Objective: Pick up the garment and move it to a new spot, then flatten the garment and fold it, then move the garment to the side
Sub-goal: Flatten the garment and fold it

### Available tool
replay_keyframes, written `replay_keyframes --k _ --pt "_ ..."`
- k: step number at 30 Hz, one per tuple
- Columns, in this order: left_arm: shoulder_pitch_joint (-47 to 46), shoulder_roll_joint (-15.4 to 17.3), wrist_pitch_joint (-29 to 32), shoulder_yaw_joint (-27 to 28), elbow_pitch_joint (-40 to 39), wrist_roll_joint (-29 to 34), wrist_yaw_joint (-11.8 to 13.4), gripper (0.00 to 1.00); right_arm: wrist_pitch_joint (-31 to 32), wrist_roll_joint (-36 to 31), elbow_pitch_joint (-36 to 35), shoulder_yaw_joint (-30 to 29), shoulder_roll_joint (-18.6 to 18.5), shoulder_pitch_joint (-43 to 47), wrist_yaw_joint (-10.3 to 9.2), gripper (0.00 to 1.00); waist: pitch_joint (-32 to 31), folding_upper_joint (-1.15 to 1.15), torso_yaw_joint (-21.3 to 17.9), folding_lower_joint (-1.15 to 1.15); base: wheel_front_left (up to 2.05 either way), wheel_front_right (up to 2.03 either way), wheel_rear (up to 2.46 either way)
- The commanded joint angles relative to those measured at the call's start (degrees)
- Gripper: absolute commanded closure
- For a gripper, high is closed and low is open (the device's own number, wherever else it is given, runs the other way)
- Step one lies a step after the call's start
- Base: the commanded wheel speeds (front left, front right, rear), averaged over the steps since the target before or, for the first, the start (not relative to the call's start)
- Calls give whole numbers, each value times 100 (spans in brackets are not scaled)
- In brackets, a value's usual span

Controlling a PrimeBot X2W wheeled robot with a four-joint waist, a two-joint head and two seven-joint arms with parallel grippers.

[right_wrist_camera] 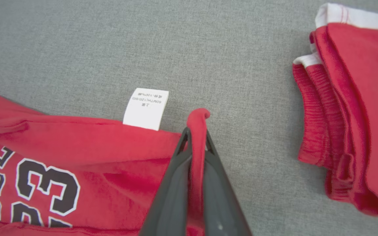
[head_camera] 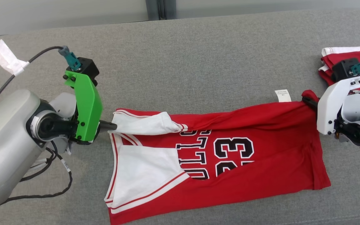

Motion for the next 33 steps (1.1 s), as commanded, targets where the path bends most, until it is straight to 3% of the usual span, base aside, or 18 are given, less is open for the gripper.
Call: replay_keyframes --k 1,6,17,33 --pt "110 69 72 -22 -77 -56 52 100 123 187 -19 86 -75 -45 1 100 -4 0 2 0 0 0 0" --pt "238 188 273 -90 -356 -132 189 100 411 588 -272 517 -334 -146 1 100 2 0 3 0 0 0 0" --pt "470 388 638 -165 -869 -422 428 100 -311 905 -366 1253 -669 -484 1 100 -10 0 26 0 0 0 0" --pt "795 367 818 -284 -1120 -644 569 100 92 1818 -714 2399 -1160 -781 1 100 -51 0 8 0 0 0 0"
